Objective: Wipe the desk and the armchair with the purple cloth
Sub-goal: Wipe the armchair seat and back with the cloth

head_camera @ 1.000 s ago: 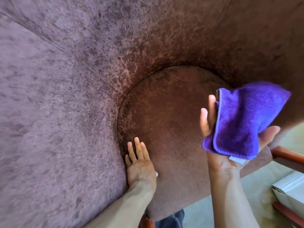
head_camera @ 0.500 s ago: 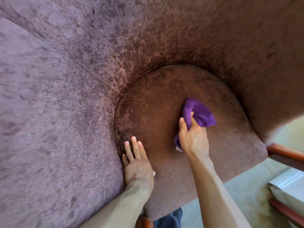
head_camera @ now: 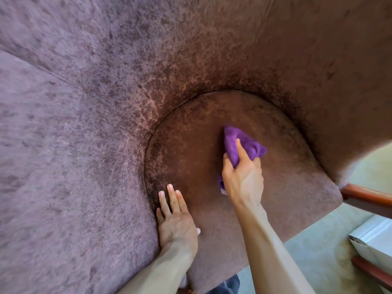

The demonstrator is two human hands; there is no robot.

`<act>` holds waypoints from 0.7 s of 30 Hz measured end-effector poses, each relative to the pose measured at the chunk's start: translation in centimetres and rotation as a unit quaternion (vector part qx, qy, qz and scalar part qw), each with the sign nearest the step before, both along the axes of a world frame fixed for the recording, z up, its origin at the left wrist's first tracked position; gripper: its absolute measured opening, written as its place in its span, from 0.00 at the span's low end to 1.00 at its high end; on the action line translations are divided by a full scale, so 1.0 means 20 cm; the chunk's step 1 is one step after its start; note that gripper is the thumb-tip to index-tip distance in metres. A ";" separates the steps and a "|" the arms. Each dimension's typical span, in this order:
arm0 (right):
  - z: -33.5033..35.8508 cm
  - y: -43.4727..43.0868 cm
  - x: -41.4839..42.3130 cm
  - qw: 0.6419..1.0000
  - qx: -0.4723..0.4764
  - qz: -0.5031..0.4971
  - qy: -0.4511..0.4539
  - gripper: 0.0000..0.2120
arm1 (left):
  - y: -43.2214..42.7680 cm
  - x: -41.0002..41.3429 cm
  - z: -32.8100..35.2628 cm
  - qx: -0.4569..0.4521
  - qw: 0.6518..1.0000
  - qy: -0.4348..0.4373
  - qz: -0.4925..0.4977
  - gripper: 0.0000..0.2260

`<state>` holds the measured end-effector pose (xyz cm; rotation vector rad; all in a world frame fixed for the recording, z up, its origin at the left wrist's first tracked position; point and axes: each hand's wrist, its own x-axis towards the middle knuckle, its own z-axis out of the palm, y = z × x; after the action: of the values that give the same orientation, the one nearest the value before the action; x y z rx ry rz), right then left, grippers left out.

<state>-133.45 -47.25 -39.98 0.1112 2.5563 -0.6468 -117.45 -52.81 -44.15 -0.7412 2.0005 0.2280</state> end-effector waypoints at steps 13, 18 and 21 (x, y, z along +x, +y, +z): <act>-0.03 -0.25 0.13 0.995 -0.007 0.090 -0.049 0.29 | -0.02 -0.01 0.04 0.039 0.999 0.011 0.021 0.52; -0.05 -0.34 0.10 0.978 0.070 0.157 -0.121 0.32 | -0.02 -0.01 0.02 0.038 0.998 0.019 0.040 0.53; -0.02 -0.27 0.15 0.964 0.069 0.201 -0.163 0.30 | -0.03 -0.02 0.04 0.043 0.998 0.021 0.046 0.52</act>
<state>-130.53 -52.57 -40.35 -0.2323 2.2085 -0.2678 -117.86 -53.41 -43.41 -0.7806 1.9844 0.3835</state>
